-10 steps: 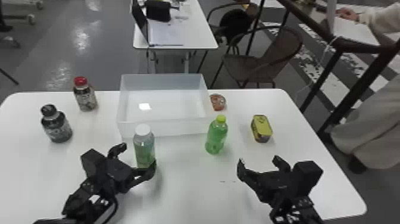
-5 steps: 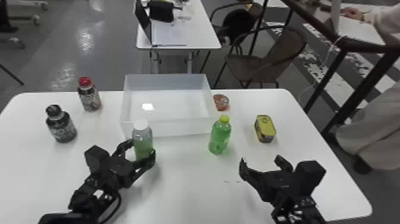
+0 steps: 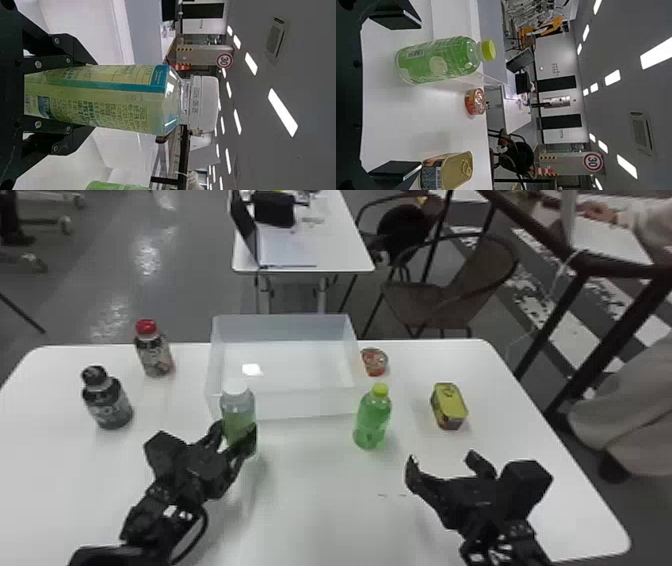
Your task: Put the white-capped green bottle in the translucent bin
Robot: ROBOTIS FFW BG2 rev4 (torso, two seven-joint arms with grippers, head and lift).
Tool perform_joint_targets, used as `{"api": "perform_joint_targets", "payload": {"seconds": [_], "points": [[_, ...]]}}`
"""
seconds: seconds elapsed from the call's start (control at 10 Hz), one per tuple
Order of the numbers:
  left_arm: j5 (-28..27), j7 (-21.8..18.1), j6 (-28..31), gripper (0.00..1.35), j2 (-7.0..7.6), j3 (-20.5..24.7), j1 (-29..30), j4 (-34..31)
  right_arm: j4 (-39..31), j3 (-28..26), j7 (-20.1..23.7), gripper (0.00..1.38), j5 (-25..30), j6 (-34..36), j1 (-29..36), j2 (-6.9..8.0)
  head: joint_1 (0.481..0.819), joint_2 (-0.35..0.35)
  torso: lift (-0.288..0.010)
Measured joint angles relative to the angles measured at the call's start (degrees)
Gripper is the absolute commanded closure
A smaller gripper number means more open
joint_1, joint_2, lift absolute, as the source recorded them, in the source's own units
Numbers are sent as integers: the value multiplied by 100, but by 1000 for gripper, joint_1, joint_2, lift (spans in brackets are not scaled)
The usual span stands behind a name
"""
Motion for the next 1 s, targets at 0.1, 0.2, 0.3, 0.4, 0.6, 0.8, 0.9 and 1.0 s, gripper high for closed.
{"api": "perform_joint_targets", "payload": {"seconds": [0.1,0.2,0.3,0.4,0.6,0.8,0.9,1.0], "points": [[-154,361,292,831,0,-1,242,-708,-5,0,0,61,-1,-1,4,0,695,-109,-90],[-387,527,625,831,0,6,432,-1485,-14,-3,0,61,-5,-2,23,0,695,-100,-90],[-557,515,988,829,0,-3,470,-2082,-22,-7,-1,61,-9,-2,38,0,695,-100,-90],[-645,391,1379,829,8,-81,347,-2432,-22,-8,-1,61,-10,-2,37,-1,695,-108,-90],[-981,-80,1798,829,124,-329,-235,-2543,25,2,4,61,-9,-2,-49,-16,695,-140,-90],[-1471,-521,1724,829,55,-517,-889,-2009,102,18,46,61,7,-2,-149,-18,695,-164,-90],[-1760,-660,1514,829,18,-493,-1173,-1612,141,39,53,61,11,-2,-180,-18,695,-173,-90],[-2062,-713,1326,829,12,-443,-1430,-1216,193,73,55,61,11,-2,-214,-18,695,-166,-90]]}}
